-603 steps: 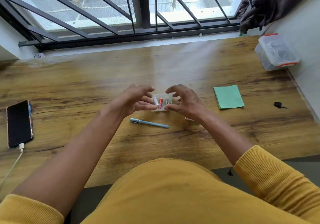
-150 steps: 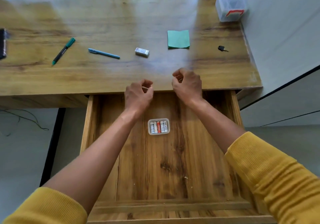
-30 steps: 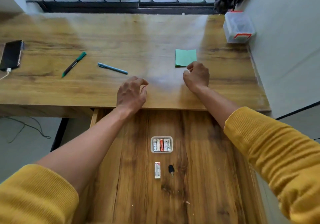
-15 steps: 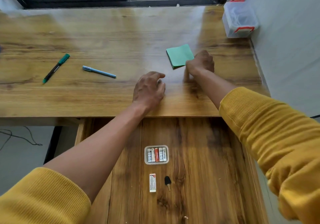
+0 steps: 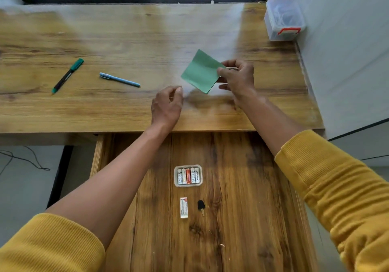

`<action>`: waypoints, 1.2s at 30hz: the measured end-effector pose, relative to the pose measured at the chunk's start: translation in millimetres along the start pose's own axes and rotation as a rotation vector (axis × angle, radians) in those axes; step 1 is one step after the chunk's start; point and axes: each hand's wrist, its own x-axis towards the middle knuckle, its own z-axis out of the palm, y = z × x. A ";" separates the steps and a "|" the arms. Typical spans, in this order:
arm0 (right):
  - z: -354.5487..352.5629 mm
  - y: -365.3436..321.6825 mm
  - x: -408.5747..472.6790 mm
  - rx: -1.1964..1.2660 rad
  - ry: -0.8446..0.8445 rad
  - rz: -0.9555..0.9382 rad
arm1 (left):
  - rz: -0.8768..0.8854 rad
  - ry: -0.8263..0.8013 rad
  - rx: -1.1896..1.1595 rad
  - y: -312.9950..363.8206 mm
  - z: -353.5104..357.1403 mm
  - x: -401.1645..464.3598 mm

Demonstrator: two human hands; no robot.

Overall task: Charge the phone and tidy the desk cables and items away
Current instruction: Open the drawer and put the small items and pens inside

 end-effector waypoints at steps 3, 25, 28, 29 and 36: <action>-5.0 2.9 -34.3 0.047 -0.160 -0.008 | -0.117 0.005 -0.252 -2.7 -10.8 -18.7; 69.3 129.1 -267.0 -0.445 -0.264 -0.143 | -0.279 0.020 0.160 -125.4 -99.9 -210.6; 75.0 148.8 -281.6 -0.550 -0.247 -0.166 | -0.317 0.035 0.241 -133.3 -95.7 -223.7; 76.3 154.4 -283.8 -0.584 -0.261 -0.180 | -0.332 0.048 0.258 -135.5 -94.1 -226.2; 77.5 173.7 -292.8 -0.802 -0.417 -0.185 | -0.235 -0.071 0.377 -150.9 -81.3 -234.5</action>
